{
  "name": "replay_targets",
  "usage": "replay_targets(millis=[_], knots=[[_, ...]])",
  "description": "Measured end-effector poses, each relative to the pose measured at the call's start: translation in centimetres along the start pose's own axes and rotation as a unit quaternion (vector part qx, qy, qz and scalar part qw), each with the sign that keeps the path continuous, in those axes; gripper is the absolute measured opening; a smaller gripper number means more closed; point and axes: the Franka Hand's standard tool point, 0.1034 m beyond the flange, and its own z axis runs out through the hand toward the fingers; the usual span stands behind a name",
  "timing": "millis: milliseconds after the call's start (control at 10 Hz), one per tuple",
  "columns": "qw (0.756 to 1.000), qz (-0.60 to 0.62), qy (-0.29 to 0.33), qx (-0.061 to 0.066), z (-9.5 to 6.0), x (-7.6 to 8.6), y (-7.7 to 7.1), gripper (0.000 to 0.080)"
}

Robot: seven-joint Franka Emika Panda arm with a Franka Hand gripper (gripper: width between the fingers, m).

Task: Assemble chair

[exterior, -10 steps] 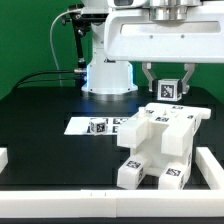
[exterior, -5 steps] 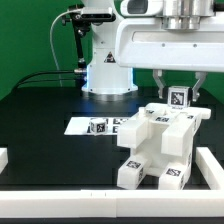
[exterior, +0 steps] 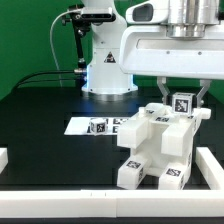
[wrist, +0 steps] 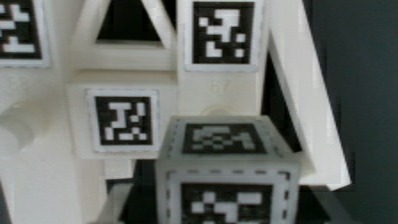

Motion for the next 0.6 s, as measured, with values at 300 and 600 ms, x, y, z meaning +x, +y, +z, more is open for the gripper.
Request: replay_targets(millis=[300, 600], knots=[[1.0, 0.0, 0.007, 0.002, 0.02, 0.28, -0.1, 0.0284], [1.0, 0.0, 0.011, 0.003, 0.03, 0.33, -0.06, 0.0284]])
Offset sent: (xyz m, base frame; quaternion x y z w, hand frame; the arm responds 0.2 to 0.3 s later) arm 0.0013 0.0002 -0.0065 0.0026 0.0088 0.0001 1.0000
